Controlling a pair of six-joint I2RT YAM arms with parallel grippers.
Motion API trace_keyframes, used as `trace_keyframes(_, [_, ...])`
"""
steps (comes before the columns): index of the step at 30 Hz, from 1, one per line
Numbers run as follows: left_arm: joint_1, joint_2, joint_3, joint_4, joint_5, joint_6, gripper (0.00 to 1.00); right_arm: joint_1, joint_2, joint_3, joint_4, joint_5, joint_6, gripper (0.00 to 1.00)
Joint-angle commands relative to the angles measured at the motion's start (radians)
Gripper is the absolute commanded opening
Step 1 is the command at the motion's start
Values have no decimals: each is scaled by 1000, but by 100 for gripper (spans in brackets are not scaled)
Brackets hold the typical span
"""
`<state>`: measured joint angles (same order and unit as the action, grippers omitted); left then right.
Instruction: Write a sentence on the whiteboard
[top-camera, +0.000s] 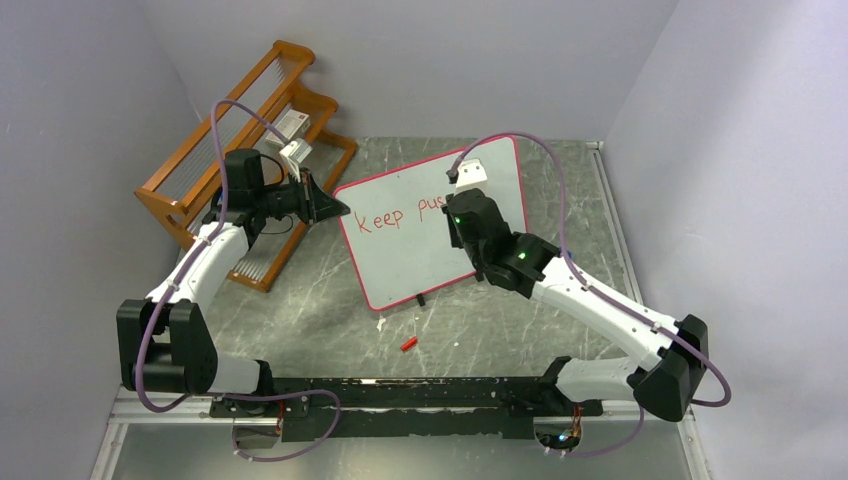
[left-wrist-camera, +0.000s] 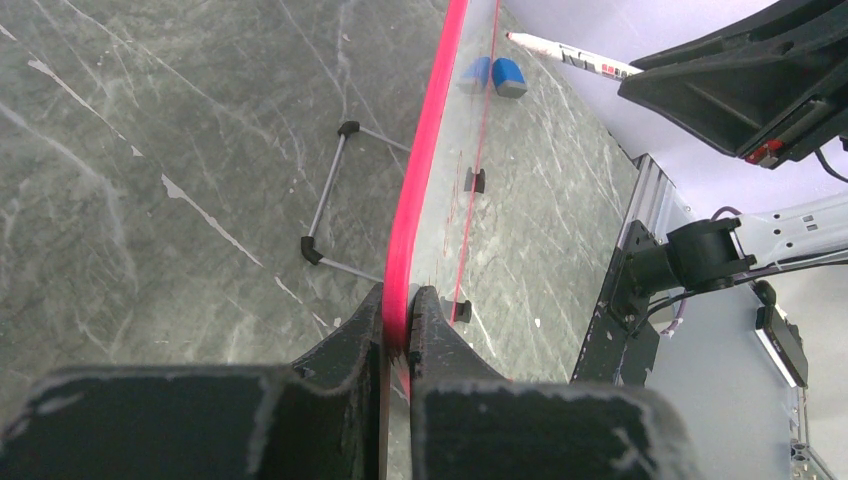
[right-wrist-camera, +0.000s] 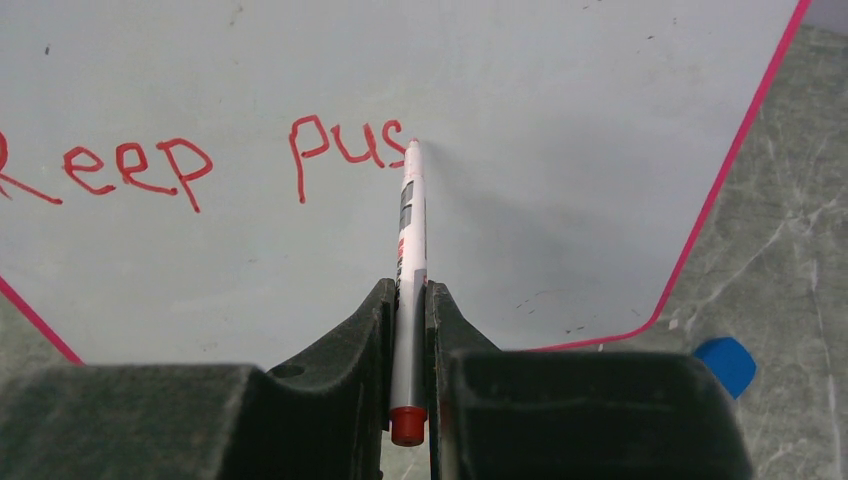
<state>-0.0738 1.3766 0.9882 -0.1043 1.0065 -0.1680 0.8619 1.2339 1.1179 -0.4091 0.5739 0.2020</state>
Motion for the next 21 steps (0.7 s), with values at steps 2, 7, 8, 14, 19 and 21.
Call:
trace_keyframes(2, [-26, 36, -16, -63, -95, 114, 5, -24, 1, 25, 52, 22, -40, 0])
trace_keyframes(7, [-26, 36, -16, -64, -96, 114, 5, -29, 21, 40, 83, 11, -55, 0])
trace_keyframes(8, [-26, 36, -17, -63, -97, 114, 5, -31, 24, 44, 87, 9, -59, 0])
trace_keyframes(14, [-26, 37, -14, -64, -97, 116, 5, -34, 45, 62, 96, -4, -71, 0])
trace_keyframes(19, [-26, 38, -14, -64, -95, 116, 5, -37, 60, 66, 96, -7, -73, 0])
trace_keyframes(21, [-26, 38, -14, -64, -95, 115, 5, -40, 68, 69, 90, -8, -72, 0])
